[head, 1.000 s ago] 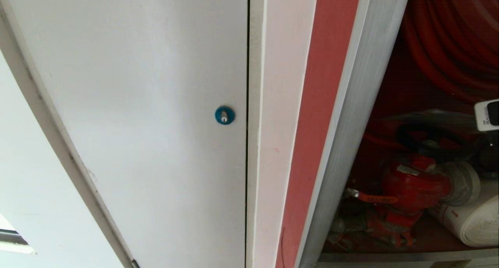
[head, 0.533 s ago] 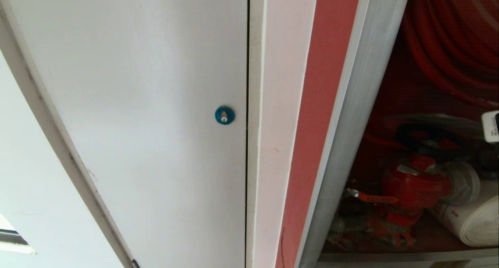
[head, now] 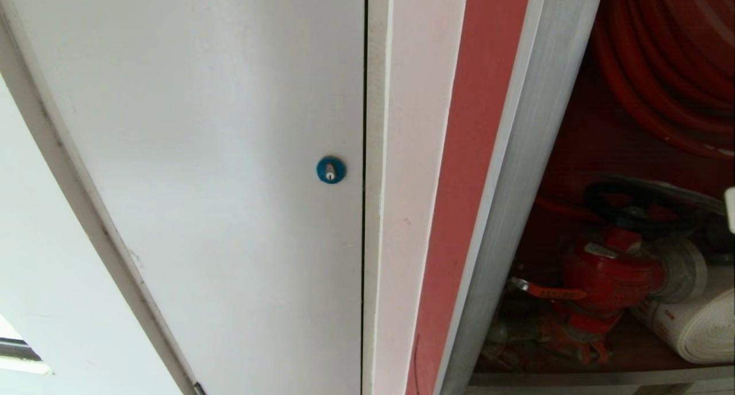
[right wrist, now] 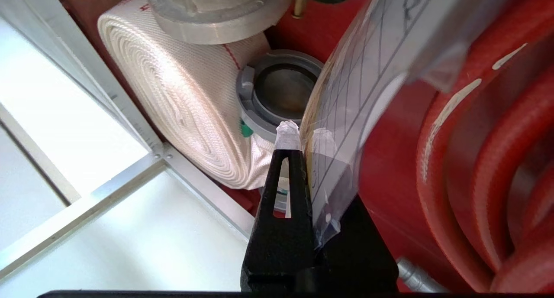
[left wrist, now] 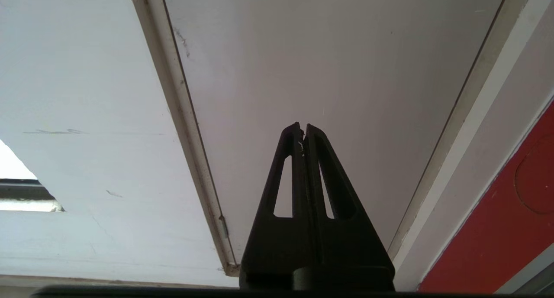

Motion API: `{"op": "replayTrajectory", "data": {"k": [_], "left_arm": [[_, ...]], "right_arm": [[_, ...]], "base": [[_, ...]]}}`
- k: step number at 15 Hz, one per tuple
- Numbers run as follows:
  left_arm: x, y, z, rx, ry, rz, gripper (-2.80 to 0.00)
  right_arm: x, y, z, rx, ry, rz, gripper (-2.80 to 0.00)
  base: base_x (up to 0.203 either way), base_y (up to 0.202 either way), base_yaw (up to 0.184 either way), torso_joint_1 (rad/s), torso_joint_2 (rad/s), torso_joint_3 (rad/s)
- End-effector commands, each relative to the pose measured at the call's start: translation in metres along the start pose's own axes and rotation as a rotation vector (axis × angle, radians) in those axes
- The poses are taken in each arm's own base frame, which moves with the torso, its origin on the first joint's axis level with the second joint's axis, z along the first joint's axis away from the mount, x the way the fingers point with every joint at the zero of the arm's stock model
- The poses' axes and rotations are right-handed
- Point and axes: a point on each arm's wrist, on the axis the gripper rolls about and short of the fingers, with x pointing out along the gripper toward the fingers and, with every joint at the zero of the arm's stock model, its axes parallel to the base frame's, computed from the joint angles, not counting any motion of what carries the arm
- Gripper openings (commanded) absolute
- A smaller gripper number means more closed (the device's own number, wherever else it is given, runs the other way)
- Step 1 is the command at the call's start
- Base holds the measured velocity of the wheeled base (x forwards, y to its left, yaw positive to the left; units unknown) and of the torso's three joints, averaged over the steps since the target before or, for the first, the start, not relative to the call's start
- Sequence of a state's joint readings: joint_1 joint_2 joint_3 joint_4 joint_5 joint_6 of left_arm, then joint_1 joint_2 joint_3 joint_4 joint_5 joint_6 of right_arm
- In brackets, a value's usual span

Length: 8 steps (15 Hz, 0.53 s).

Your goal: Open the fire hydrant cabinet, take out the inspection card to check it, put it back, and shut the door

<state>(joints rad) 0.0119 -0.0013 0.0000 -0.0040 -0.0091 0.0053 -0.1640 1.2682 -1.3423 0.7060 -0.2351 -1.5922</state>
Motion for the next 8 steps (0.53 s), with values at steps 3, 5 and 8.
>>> {"op": "replayTrajectory", "data": {"k": [3, 5, 8], "left_arm": [[0.0002, 0.0000, -0.0008, 0.001, 0.002, 0.000, -2.80], [0.0002, 0.0000, -0.0008, 0.001, 0.002, 0.000, -2.80], [0.0002, 0.0000, -0.0008, 0.001, 0.002, 0.000, -2.80]], "right_arm": [[-0.0022, 0.0079, -0.0005, -0.037, 0.003, -0.037, -2.80], [-0.0018, 0.0070, -0.0005, -0.050, 0.007, -0.064, -2.80], [-0.0035, 0.0066, -0.0010, -0.068, 0.009, -0.075, -2.80]], "base": [[0.000, 0.000, 0.000, 0.000, 0.00, 0.000], [0.000, 0.000, 0.000, 0.000, 0.00, 0.000], [0.000, 0.000, 0.000, 0.000, 0.00, 0.000]]}}
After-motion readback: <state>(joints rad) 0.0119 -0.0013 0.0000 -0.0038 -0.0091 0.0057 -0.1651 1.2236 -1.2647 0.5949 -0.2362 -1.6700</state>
